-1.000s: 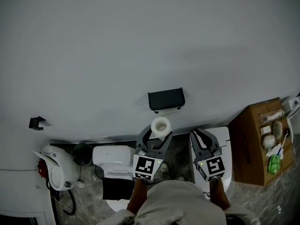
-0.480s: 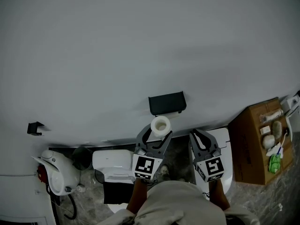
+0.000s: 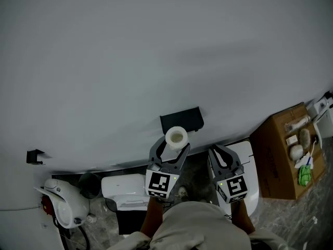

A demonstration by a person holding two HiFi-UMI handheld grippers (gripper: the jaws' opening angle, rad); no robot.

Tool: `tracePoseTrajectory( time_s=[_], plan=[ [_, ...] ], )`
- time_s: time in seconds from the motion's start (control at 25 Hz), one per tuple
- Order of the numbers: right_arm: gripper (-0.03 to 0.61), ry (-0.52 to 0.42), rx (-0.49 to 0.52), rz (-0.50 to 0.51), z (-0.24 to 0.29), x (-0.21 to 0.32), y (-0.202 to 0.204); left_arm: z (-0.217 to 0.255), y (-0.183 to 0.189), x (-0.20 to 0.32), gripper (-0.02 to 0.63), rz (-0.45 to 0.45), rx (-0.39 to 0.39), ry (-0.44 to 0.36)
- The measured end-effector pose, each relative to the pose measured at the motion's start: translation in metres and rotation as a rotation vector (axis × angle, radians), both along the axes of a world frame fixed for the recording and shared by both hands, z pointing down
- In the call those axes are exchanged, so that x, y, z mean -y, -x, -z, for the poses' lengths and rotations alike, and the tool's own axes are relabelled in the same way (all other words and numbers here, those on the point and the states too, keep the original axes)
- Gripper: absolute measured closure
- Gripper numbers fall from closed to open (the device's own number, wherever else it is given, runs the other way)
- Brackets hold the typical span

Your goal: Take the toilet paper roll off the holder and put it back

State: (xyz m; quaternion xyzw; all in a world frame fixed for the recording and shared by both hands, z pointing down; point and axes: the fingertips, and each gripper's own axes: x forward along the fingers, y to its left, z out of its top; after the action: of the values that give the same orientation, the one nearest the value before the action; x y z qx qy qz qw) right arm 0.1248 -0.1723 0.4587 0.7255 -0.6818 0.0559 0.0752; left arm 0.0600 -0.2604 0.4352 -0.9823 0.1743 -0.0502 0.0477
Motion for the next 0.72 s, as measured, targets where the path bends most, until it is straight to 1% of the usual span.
tracePoseTrajectory(
  time_s=[0.16, 0.4, 0.72],
  plan=[
    [0.541, 0.015, 0.001, -0.017, -0.003, 0.007, -0.004, 0.000, -0.009, 0.011, 0.322, -0.019, 0.000, 0.000],
    [0.541, -0.018, 0.004, -0.040, 0.002, 0.020, -0.008, -0.005, -0.023, 0.025, 0.322, -0.033, 0.021, -0.014],
    [0.541, 0.026, 0.003, -0.041, -0.004, 0.035, -0.007, -0.013, -0.038, 0.048, 0.321, -0.033, 0.052, -0.015]
  ],
)
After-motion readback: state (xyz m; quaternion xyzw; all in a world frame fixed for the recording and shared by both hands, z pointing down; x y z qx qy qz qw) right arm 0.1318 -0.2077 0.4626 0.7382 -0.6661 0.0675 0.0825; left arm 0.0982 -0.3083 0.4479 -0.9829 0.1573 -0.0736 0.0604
